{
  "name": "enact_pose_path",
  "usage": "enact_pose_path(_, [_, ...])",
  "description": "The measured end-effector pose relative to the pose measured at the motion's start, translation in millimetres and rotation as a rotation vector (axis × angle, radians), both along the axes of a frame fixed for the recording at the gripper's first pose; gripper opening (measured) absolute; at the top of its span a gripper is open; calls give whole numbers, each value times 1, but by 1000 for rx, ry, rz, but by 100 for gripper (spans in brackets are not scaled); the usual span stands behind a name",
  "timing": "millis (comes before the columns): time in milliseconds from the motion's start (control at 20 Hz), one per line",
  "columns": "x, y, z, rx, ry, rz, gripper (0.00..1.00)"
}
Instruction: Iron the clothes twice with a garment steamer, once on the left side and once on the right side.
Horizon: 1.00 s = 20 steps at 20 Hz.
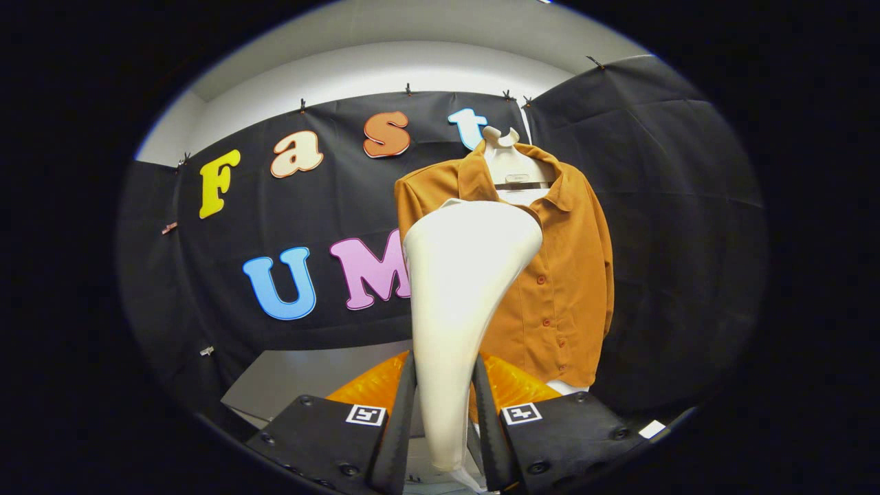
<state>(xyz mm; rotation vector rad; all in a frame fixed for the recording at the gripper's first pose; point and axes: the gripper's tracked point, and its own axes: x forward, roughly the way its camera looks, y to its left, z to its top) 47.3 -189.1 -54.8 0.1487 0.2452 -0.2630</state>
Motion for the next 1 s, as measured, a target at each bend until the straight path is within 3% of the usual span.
enact_pose_path(450, [49, -84, -26, 103, 36, 238, 47])
enact_pose_path(800, [72, -91, -26, 106, -9, 403, 47])
enact_pose_path(1000, [87, -98, -36, 134, -2, 445, 47])
